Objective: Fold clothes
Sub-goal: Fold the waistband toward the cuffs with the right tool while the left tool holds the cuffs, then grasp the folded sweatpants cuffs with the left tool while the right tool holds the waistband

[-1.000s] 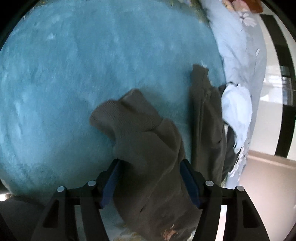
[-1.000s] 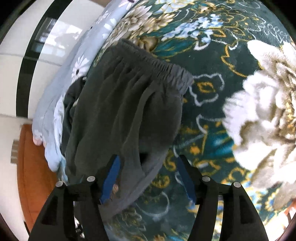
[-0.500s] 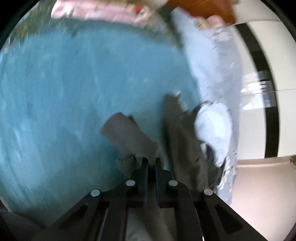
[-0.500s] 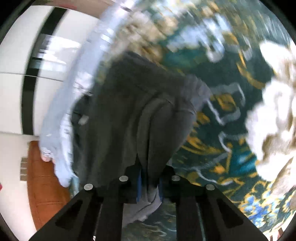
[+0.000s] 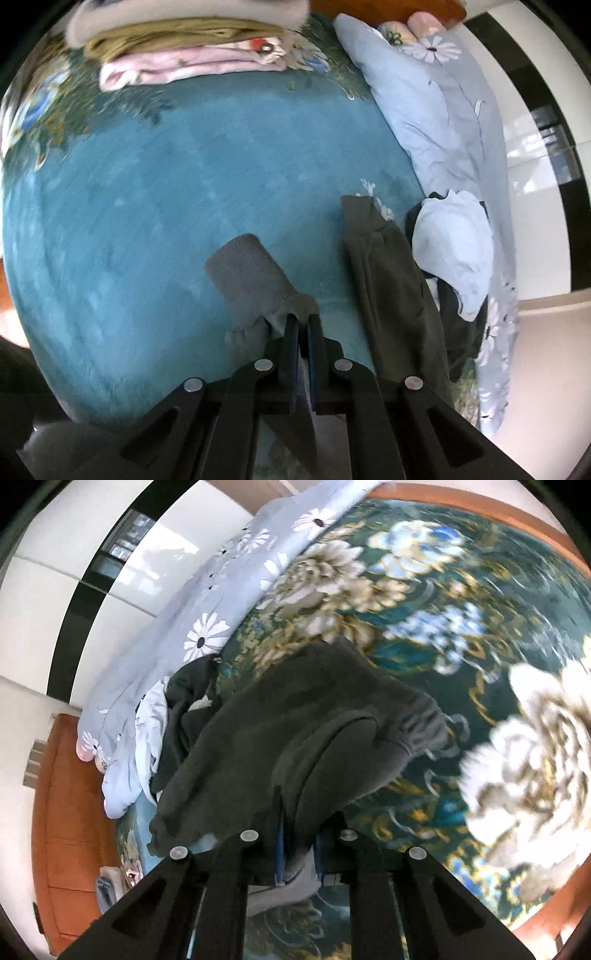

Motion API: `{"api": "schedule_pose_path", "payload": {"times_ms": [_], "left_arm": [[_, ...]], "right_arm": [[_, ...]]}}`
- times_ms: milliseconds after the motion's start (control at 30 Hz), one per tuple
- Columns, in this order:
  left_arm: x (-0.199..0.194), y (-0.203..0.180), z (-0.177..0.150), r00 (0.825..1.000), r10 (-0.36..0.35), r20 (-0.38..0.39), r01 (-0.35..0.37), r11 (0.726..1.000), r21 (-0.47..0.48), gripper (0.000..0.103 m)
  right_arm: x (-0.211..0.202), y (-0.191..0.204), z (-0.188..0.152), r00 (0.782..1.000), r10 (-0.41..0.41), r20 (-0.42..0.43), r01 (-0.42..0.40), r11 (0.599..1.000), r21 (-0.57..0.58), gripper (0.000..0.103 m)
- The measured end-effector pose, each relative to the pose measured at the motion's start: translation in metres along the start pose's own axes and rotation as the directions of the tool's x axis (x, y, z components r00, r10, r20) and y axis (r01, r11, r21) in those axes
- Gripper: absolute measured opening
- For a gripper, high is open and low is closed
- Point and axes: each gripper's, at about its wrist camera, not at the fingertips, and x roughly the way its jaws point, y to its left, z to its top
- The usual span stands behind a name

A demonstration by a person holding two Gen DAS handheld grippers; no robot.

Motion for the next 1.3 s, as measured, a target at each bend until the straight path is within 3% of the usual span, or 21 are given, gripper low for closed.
{"api": "schedule_pose_path", "payload": {"times_ms": [300, 400, 533, 633, 667, 700, 733, 833, 967, 1033, 1100, 1233, 1300], "left_arm": [[0.048, -0.086, 0.046, 0.997, 0.06, -0.041, -0.055, 0.992, 0.112, 0.005], [0.066, -0.115, 0.063, 0.996, 0.075, -0.058, -0.065, 0.986, 0.154, 0.005], [0.092, -0.139, 0.074, 0.99, 0.122, -0.076, -0.104, 0.972, 0.21, 0.005], [0.111, -0.157, 0.078, 0.994, 0.079, -0.077, -0.055, 0.96, 0.275, 0.01], [0.116, -0.16, 0.079, 0.994, 0.047, -0.094, -0.018, 0.96, 0.281, 0.023], [0.119, -0.161, 0.08, 0.994, 0.019, -0.109, 0.012, 0.96, 0.278, 0.048], [0.118, -0.161, 0.081, 0.993, -0.014, -0.114, 0.045, 0.96, 0.277, 0.058], [0.107, -0.151, 0.085, 0.99, -0.092, -0.107, 0.12, 0.949, 0.291, 0.062], [0.083, -0.118, 0.087, 0.995, -0.099, 0.005, 0.093, 0.946, 0.311, 0.066], [0.085, -0.097, 0.085, 0.998, -0.066, 0.019, 0.057, 0.952, 0.299, 0.068], [0.095, -0.078, 0.083, 0.998, -0.054, -0.018, 0.057, 0.961, 0.271, 0.068], [0.117, -0.057, 0.079, 0.995, -0.075, -0.066, 0.086, 0.977, 0.194, 0.069], [0.126, -0.054, 0.077, 0.994, -0.095, -0.063, 0.105, 0.979, 0.178, 0.073]], "right_arm": [[0.051, 0.054, 0.068, 0.999, 0.001, -0.037, -0.002, 1.0, -0.025, 0.012], [0.072, 0.065, 0.083, 0.999, -0.035, -0.04, 0.033, 0.998, -0.059, 0.012], [0.096, 0.064, 0.095, 0.999, -0.041, -0.033, 0.041, 0.999, 0.007, 0.012], [0.107, 0.062, 0.098, 0.999, -0.046, 0.0, 0.046, 0.998, 0.041, 0.013], [0.111, 0.063, 0.099, 0.998, -0.061, 0.009, 0.06, 0.997, 0.042, 0.013], [0.116, 0.062, 0.1, 0.997, -0.07, 0.012, 0.07, 0.997, 0.045, 0.013], [0.12, 0.061, 0.101, 0.997, -0.078, 0.013, 0.077, 0.996, 0.048, 0.013], [0.134, 0.058, 0.103, 0.995, -0.1, 0.011, 0.099, 0.994, 0.055, 0.013], [0.146, 0.057, 0.105, 0.993, -0.119, 0.013, 0.118, 0.993, 0.019, 0.016], [0.149, 0.059, 0.105, 0.993, -0.115, 0.012, 0.115, 0.993, -0.02, 0.026], [0.139, 0.064, 0.103, 0.998, -0.051, 0.027, 0.053, 0.997, -0.061, 0.065], [0.1, 0.07, 0.087, 0.996, 0.023, 0.087, -0.009, 0.987, -0.161, 0.07], [0.085, 0.055, 0.072, 0.997, 0.016, 0.076, -0.004, 0.988, -0.153, 0.071]]}}
